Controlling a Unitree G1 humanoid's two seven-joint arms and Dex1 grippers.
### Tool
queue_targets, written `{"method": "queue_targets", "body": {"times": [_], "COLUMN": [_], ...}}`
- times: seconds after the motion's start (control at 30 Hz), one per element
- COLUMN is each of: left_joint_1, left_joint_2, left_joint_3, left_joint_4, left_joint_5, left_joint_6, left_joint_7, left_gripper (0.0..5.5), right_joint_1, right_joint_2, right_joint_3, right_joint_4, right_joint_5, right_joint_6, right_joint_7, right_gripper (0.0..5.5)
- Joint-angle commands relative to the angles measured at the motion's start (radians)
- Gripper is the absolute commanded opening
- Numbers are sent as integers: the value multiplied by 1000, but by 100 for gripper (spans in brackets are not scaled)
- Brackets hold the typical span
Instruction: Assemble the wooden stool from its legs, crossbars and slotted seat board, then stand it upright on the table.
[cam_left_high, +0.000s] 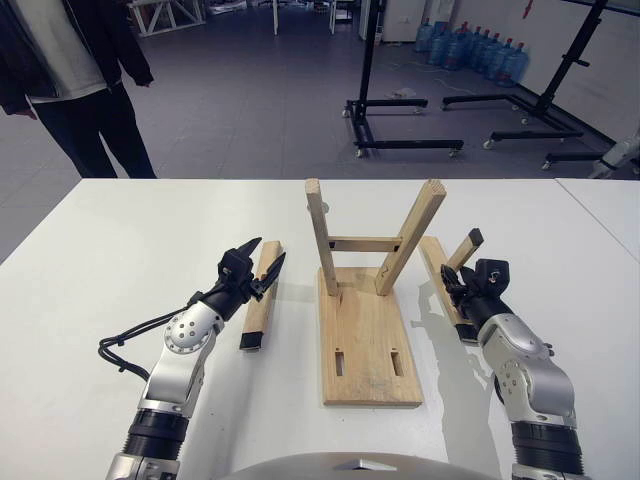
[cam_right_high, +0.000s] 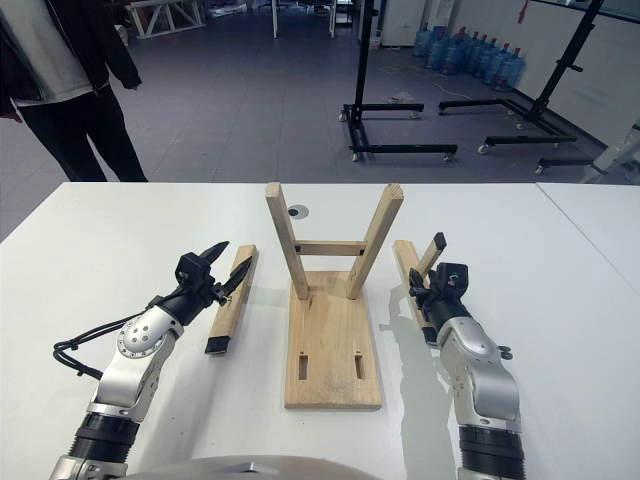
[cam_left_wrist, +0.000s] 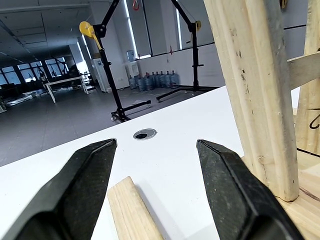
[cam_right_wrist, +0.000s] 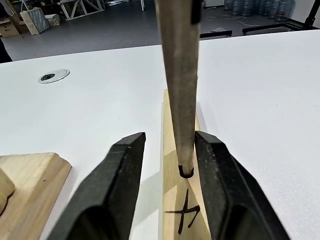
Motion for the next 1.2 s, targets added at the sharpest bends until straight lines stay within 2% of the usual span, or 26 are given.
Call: {"method": "queue_targets", "body": {"times": [0.03,0.27,0.5,0.67,0.83,0.93,1.07,1.2], "left_joint_1": [-8,-4,-10,-28,-28,-28,-40,-47], "left_joint_2": [11,11,5,0,-4,-8,-12,-14], "left_joint_3": [8,19,15,7,3,-1,-9,-13], "left_joint_4": [6,5,12,30,35,38,51,65], "left_joint_5": [-1,3,15,25,30,32,31,32], "left_joint_6": [-5,-8,-10,-16,-22,-22,-22,-26], "left_joint_7": [-10,-1,11,12,11,10,2,-2], "left_gripper": [292,292,292,292,292,292,292,292], "right_joint_1": [-16,-91,-300,-493,-521,-455,-401,-467], "right_joint_2": [-2,-49,-131,-226,-254,-216,-137,-111], "right_joint_3": [-25,-94,-146,-130,-94,-26,91,83], "right_joint_4": [-33,-165,-219,-74,57,211,536,630], "right_joint_5": [9,69,139,107,44,-14,-126,-124], "right_joint_6": [19,20,30,23,-17,-55,-178,-250], "right_joint_7": [-12,17,37,62,90,118,140,154], "right_gripper": [197,197,197,197,197,197,197,197]}}
